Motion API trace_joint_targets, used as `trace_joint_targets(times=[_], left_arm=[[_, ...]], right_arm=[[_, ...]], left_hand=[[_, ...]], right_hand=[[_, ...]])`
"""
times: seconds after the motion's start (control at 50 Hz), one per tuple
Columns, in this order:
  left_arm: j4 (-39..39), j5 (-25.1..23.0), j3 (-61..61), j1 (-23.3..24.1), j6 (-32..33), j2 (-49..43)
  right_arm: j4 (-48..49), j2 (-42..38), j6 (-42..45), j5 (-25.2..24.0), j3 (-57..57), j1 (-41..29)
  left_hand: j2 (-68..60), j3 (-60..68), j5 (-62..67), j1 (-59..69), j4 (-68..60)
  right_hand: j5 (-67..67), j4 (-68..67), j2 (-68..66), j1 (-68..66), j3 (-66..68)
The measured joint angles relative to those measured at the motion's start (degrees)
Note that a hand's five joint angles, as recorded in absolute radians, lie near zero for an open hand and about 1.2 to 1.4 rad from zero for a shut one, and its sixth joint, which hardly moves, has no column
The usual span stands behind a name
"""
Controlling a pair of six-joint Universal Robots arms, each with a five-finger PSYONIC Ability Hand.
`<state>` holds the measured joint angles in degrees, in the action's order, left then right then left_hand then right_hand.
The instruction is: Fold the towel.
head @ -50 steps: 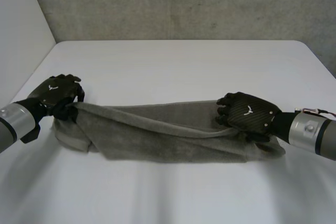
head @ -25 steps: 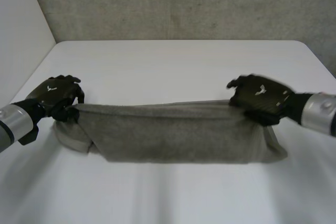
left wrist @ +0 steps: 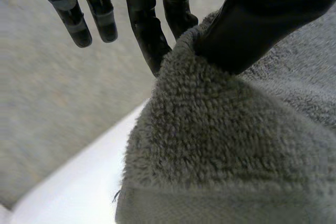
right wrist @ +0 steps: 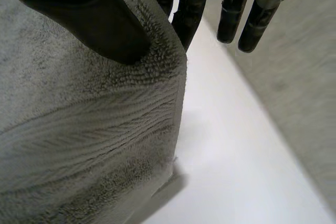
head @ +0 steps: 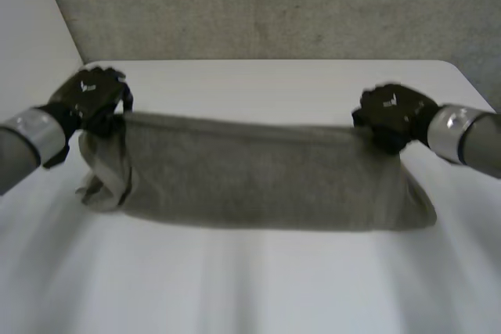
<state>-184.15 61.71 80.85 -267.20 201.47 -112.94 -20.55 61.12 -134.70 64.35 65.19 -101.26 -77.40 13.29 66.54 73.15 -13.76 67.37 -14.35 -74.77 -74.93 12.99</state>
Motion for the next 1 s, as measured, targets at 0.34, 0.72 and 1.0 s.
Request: trace_joint_targets(times=[0.34, 0.72, 1.0], left_arm=[[-8.4, 11.6, -40.6, 6.1, -7.5, -2.9], [-23.6, 4.3, 1.8, 4.7, 0.0, -2.8], [-26.0, 2.9, 18.9, 3.7, 9.6, -5.9]], right_arm=[[31.9, 2.4, -19.7, 4.1, -27.2, -2.5], [36.4, 8.2, -13.1, -4.8, 16.9, -1.3], [36.2, 1.6, -1.5, -4.1, 35.3, 0.3]], left_hand=[[0.0, 0.0, 0.7, 0.0, 0.0], [-0.1, 0.0, 0.8, 0.0, 0.0], [-0.1, 0.0, 0.8, 0.0, 0.0]], right_hand=[[1.1, 0.0, -1.4, 0.0, 0.0], [1.1, 0.0, -1.4, 0.0, 0.0], [1.1, 0.0, -1.4, 0.0, 0.0]])
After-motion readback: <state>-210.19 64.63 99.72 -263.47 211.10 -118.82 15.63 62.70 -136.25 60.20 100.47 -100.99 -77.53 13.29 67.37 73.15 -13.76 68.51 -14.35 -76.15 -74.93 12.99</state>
